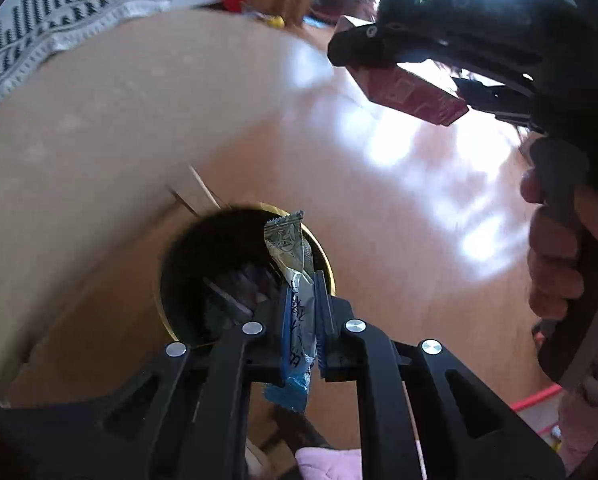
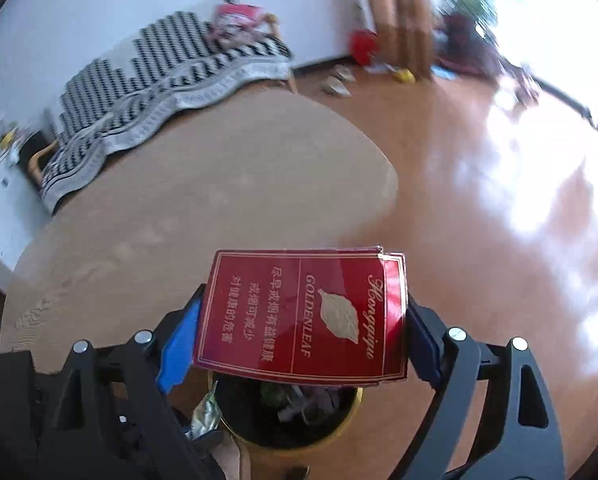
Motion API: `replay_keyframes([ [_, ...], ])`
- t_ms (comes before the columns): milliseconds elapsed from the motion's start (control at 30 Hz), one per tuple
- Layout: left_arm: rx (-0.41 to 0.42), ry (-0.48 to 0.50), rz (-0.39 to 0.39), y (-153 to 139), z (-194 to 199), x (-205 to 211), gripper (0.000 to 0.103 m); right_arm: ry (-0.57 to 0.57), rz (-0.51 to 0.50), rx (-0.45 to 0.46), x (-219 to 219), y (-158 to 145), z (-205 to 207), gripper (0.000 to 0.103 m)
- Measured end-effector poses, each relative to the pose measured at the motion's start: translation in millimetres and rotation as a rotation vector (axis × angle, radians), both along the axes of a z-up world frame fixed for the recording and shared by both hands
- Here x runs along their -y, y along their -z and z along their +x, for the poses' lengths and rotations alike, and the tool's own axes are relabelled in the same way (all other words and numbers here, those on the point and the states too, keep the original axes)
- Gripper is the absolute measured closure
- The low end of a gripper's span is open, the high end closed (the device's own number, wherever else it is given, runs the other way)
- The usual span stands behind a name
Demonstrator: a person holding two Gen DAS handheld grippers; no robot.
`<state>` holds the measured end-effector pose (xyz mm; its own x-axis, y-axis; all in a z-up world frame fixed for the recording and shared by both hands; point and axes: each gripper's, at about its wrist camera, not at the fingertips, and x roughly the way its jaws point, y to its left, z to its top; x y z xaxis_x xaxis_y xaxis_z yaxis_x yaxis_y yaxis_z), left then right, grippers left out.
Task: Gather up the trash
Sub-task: 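Carry both items to the black bin and open both grippers over it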
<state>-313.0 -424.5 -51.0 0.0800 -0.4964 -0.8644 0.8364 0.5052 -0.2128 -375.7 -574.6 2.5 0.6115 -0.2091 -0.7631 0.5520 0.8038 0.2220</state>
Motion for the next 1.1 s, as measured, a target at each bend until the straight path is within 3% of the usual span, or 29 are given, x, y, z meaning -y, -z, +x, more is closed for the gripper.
replay_keyframes([
  [167, -0.013, 0.004, 0.066, 43, -7, 12, 0.094, 0.039, 0.154, -0.099, 6, 83, -22, 0.019],
  [233, 0.068, 0.014, 0.111, 57, -5, 20, 0.094, 0.025, 0.213, -0.149, 4, 118, -14, 0.019],
  [333, 0.022, 0.005, 0.192, 87, 1, 25, 0.094, 0.021, 0.261, -0.193, 0, 149, 1, 0.019],
  [533, 0.046, 0.037, 0.220, 99, 14, 24, 0.094, 0.013, 0.280, -0.230, -4, 171, 11, 0.019],
  [1100, 0.062, 0.061, 0.256, 104, 9, 28, 0.094, 0.053, 0.311, -0.219, 6, 174, 25, 0.019],
])
